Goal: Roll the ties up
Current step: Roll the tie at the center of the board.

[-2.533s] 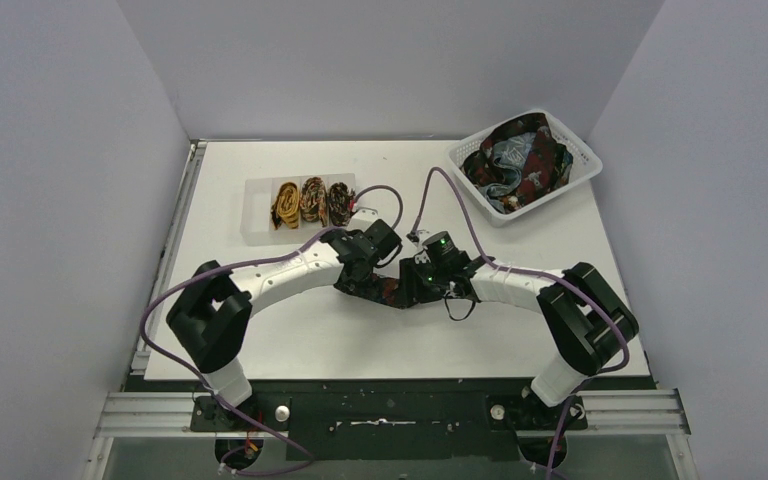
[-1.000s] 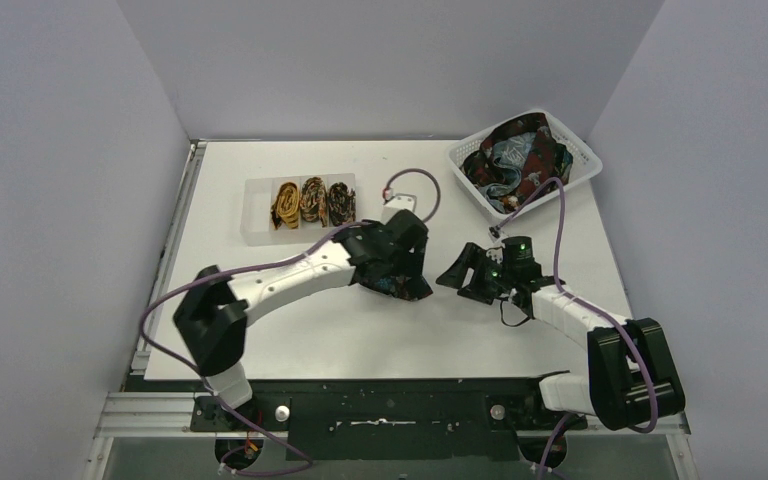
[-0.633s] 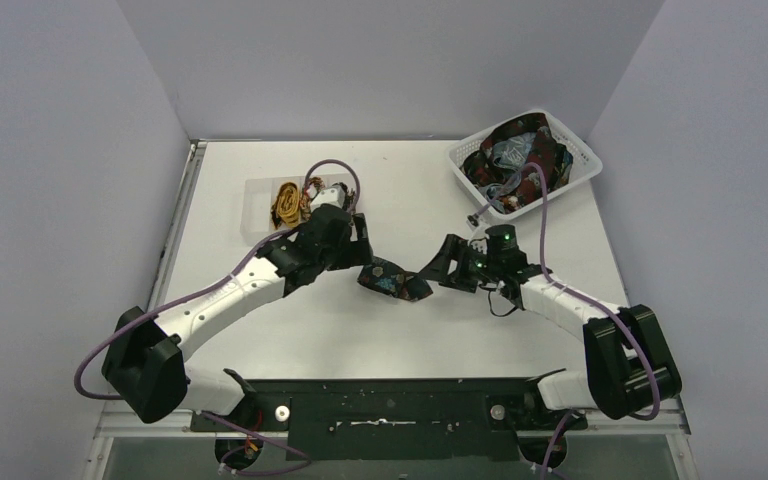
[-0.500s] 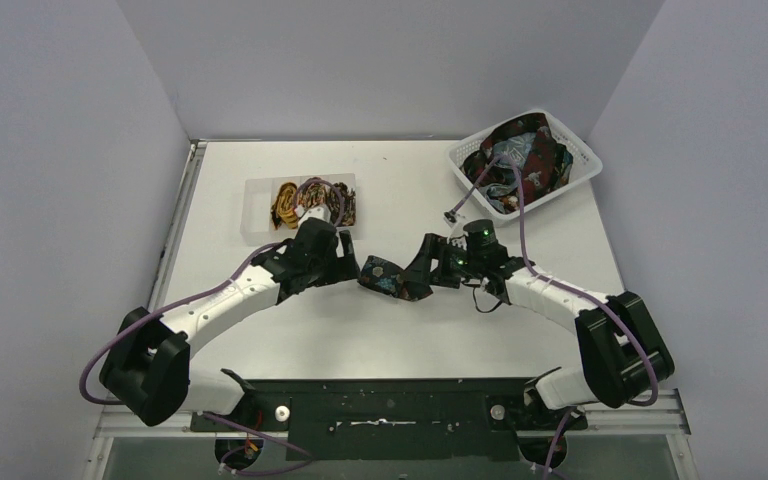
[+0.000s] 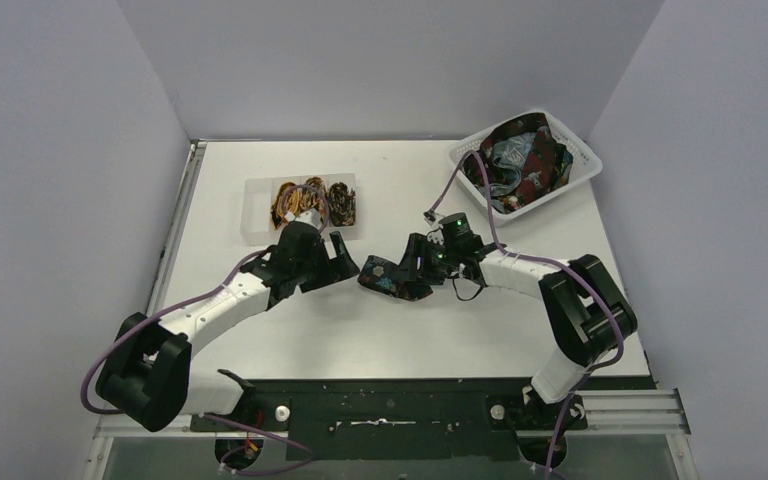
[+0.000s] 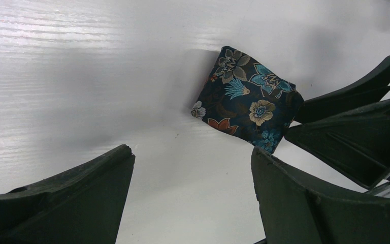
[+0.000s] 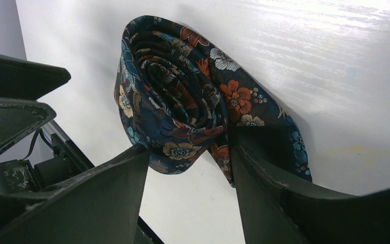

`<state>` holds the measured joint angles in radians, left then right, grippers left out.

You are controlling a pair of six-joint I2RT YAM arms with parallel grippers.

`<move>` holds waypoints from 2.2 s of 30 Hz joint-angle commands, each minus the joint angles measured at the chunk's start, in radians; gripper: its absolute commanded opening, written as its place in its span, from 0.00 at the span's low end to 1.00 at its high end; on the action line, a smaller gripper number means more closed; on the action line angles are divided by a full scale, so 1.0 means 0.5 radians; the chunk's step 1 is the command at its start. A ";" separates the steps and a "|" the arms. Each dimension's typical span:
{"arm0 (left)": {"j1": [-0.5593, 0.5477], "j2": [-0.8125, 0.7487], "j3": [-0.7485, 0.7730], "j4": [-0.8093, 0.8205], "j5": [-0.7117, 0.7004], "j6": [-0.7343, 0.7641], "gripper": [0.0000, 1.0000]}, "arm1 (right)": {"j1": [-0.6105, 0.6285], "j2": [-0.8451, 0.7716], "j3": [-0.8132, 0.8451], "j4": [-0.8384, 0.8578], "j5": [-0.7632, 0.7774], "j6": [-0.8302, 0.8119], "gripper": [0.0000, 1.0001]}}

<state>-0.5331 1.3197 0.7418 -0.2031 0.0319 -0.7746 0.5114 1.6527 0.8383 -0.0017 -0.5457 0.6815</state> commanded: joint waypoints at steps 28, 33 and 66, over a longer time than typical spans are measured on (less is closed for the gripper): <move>0.084 0.101 -0.107 0.689 0.142 0.038 0.82 | -0.145 -0.119 0.295 -0.254 -0.038 -0.434 0.78; 0.084 -0.085 -0.263 0.619 0.064 -0.049 0.82 | -0.168 0.156 0.556 -0.294 -0.056 -0.492 0.72; 0.089 -0.649 -0.593 0.249 0.021 -0.178 0.82 | 0.285 0.735 0.938 -0.753 -0.325 -1.048 0.36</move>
<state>-0.4942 0.9901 0.4473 -0.1101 0.0086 -0.8642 0.6216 2.0014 1.2526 -0.2390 -0.6456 0.3134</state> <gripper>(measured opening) 0.824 0.354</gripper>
